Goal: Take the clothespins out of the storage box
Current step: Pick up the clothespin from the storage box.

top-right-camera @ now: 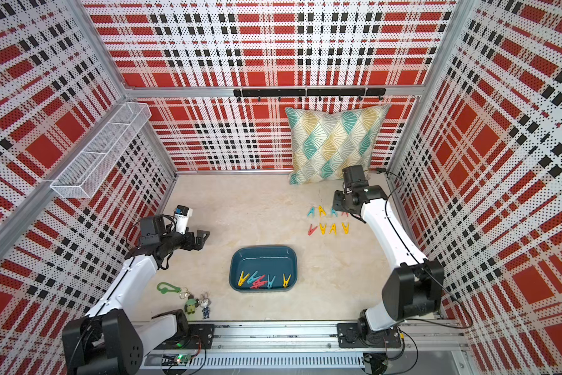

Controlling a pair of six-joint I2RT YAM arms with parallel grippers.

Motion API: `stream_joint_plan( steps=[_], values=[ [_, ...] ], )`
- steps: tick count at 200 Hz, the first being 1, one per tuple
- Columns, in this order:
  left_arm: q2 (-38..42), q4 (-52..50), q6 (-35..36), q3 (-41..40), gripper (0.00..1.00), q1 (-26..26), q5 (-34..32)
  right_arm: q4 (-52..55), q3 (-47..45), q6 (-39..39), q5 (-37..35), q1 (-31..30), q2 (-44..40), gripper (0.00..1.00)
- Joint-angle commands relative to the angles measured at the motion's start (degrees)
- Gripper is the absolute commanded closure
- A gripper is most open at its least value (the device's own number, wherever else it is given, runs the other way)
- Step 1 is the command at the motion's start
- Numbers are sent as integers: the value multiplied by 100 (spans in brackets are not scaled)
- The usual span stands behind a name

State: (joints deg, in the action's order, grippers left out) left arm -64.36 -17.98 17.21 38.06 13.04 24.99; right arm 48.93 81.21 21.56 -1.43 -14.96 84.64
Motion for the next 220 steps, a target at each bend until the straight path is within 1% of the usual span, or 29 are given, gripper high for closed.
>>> stream_joint_plan(
  steps=[1, 9, 21, 42, 67, 104, 124, 141, 165, 190, 220],
  values=[
    [-81, 113, 63, 144, 1, -52, -12, 81, -123, -342, 217, -847, -204, 59],
    [-113, 117, 70, 148, 1, -93, -12, 205, -107, -401, 215, -1219, -220, 57],
    [-146, 111, 77, 145, 1, -166, -20, 389, -64, -453, 268, -1743, -164, 56],
    [-201, 85, 156, 148, 1, -395, -55, 534, -122, -418, 427, -2421, -21, 56],
    [-294, -11, 265, 191, 0, -881, -232, 631, -188, -442, 603, -3024, 213, 56],
    [-428, -52, 348, 219, 0, -1513, -488, 942, -286, -444, 663, -3768, 860, 53],
    [-498, -74, 374, 228, 0, -1692, -572, 871, -473, -382, 784, -4002, 1090, 51],
    [-558, -83, 383, 236, 0, -1795, -583, 724, -570, -315, 872, -4130, 1257, 44],
    [-621, -107, 392, 237, 0, -1885, -533, 654, -563, -261, 864, -4251, 1555, 39],
    [-648, -122, 397, 245, 0, -1938, -539, 310, -578, -89, 963, -4270, 1652, 39],
    [-634, -115, 308, 265, 0, -1822, -574, -399, -601, 447, 1376, -4320, 1759, 41]
  ],
)
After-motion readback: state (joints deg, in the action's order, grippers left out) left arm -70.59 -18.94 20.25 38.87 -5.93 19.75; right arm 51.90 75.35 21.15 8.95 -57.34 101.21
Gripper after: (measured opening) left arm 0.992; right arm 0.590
